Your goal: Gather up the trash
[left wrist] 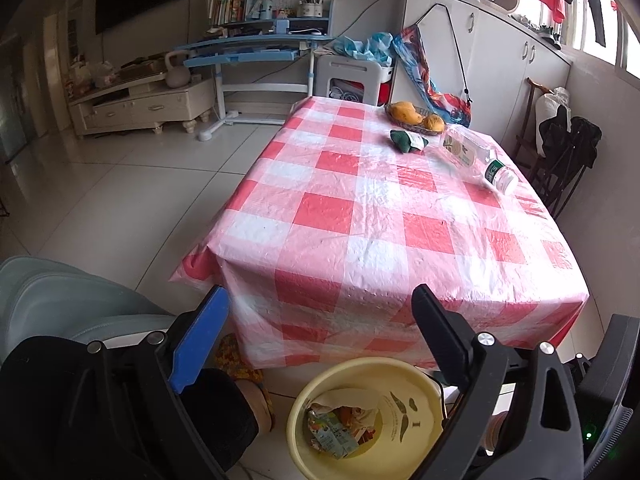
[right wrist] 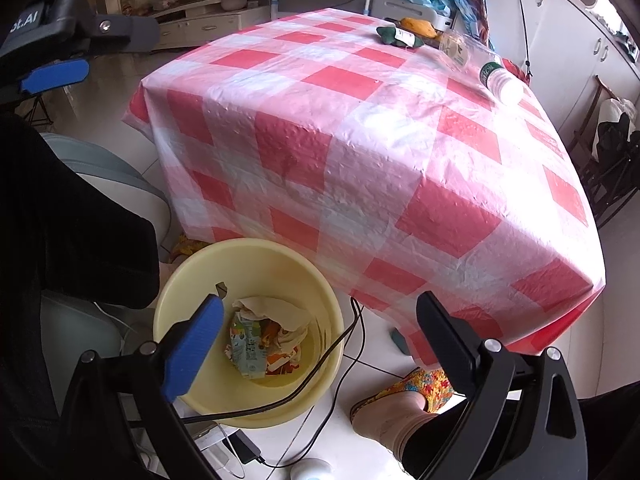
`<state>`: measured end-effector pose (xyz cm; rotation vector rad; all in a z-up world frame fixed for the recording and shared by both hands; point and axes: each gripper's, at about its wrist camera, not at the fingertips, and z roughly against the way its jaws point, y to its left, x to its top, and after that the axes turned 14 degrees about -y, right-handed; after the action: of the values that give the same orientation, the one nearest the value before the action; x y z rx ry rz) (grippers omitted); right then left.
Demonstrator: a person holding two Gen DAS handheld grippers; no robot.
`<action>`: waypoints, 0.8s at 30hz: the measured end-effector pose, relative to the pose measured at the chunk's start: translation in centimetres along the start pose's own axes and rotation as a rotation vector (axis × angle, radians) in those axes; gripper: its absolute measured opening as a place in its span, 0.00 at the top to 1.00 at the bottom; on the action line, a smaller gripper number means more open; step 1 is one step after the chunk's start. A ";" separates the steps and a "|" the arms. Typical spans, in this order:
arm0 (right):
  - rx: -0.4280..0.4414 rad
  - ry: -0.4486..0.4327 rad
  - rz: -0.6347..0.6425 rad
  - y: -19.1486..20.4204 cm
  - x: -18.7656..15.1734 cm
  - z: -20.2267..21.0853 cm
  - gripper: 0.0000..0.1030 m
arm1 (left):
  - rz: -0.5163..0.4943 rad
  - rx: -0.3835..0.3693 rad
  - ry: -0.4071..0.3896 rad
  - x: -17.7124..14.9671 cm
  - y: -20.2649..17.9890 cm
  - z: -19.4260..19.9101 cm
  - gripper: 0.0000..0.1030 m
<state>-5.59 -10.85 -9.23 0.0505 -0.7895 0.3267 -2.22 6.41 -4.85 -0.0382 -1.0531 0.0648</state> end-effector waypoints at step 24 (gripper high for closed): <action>0.002 -0.002 0.048 0.9 0.0 0.0 0.09 | 0.001 -0.001 0.001 -0.2 0.0 0.0 0.11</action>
<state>-5.87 -9.96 -9.35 0.0341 -0.7934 0.3730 -2.27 6.43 -5.04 -0.0397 -1.0518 0.0656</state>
